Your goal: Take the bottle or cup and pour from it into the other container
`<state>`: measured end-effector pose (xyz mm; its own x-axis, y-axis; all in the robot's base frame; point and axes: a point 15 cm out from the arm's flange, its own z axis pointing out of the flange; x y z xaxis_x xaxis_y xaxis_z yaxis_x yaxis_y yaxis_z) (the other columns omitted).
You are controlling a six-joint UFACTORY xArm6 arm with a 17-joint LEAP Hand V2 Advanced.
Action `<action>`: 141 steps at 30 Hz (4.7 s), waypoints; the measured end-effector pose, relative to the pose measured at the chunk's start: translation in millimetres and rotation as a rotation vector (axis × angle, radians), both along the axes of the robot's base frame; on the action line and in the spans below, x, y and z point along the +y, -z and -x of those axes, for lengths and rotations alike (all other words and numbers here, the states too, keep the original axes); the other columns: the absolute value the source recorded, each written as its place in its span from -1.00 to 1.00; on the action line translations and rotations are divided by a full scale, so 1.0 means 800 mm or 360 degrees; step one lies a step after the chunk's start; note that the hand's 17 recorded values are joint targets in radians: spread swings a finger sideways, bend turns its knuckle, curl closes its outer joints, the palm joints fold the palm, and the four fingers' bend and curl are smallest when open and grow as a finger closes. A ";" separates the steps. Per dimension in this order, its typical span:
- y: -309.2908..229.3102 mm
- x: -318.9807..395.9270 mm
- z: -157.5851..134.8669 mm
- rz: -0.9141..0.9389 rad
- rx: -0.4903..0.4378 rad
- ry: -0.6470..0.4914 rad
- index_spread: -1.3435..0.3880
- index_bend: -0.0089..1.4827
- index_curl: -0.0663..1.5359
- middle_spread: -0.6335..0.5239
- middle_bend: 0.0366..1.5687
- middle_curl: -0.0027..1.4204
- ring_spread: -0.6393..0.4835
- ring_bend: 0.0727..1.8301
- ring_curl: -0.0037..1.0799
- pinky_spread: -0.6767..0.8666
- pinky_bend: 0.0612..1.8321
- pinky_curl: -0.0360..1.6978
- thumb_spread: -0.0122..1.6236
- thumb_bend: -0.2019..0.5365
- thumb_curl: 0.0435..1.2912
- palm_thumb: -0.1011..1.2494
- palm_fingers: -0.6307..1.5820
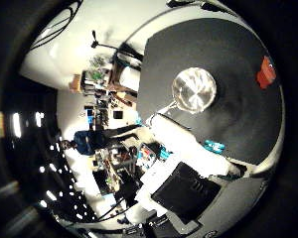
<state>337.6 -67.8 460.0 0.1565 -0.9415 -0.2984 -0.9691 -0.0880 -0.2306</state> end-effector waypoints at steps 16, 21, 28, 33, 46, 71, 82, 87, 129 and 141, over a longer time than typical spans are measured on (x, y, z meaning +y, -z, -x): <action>-0.035 -0.163 -0.041 -0.0350 -0.0410 0.0331 0.28 -0.78 -0.58 0.11 -0.67 -0.46 0.27 -0.44 -0.63 0.41 -0.13 -0.96 0.24 -0.54 -0.62 -0.29 -0.19; -0.007 -0.220 -0.047 -0.0488 -0.0448 0.0418 0.30 -0.78 -0.58 0.16 -0.66 -0.47 0.29 -0.42 -0.62 0.42 -0.11 -0.96 0.24 -0.53 -0.61 -0.30 -0.22; 0.051 -0.280 -0.067 -0.0682 -0.0482 0.0458 0.32 -0.76 -0.56 0.20 -0.64 -0.48 0.36 -0.46 -0.64 0.41 -0.12 -0.97 0.23 -0.52 -0.60 -0.29 -0.28; 0.094 -0.304 -0.079 -0.0816 -0.0512 0.0470 0.33 -0.77 -0.55 0.22 -0.63 -0.49 0.39 -0.47 -0.63 0.40 -0.16 -0.96 0.23 -0.53 -0.60 -0.27 -0.28; 0.170 -0.337 -0.093 -0.1013 -0.0534 0.0494 0.34 -0.77 -0.56 0.23 -0.62 -0.50 0.38 -0.49 -0.62 0.38 -0.23 -0.96 0.23 -0.53 -0.59 -0.26 -0.28; 0.255 -0.309 -0.142 -0.1175 -0.0468 0.0382 0.35 -0.77 -0.55 0.20 -0.63 -0.50 0.37 -0.52 -0.60 0.36 -0.33 -0.96 0.25 -0.52 -0.59 -0.19 -0.25; 0.279 -0.265 -0.161 -0.1239 -0.0393 0.0283 0.36 -0.77 -0.56 0.16 -0.65 -0.51 0.36 -0.49 -0.60 0.35 -0.27 -0.96 0.26 -0.52 -0.58 -0.14 -0.20; 0.285 -0.254 -0.166 -0.1253 -0.0376 0.0257 0.36 -0.77 -0.56 0.13 -0.64 -0.50 0.33 -0.43 -0.58 0.35 -0.26 -0.96 0.27 -0.52 -0.57 -0.10 -0.18; 0.253 -0.149 -0.161 -0.1195 -0.0153 -0.0124 0.32 0.41 0.10 -0.09 0.63 0.01 -0.20 0.46 0.11 -0.41 0.59 -0.46 -0.28 -0.48 0.07 0.78 0.61; 0.147 -0.088 -0.136 -0.0717 -0.0090 -0.0422 0.34 0.57 0.10 -0.09 0.70 0.06 -0.20 0.54 0.26 -0.40 0.53 -0.30 -0.70 -0.51 0.30 0.82 0.59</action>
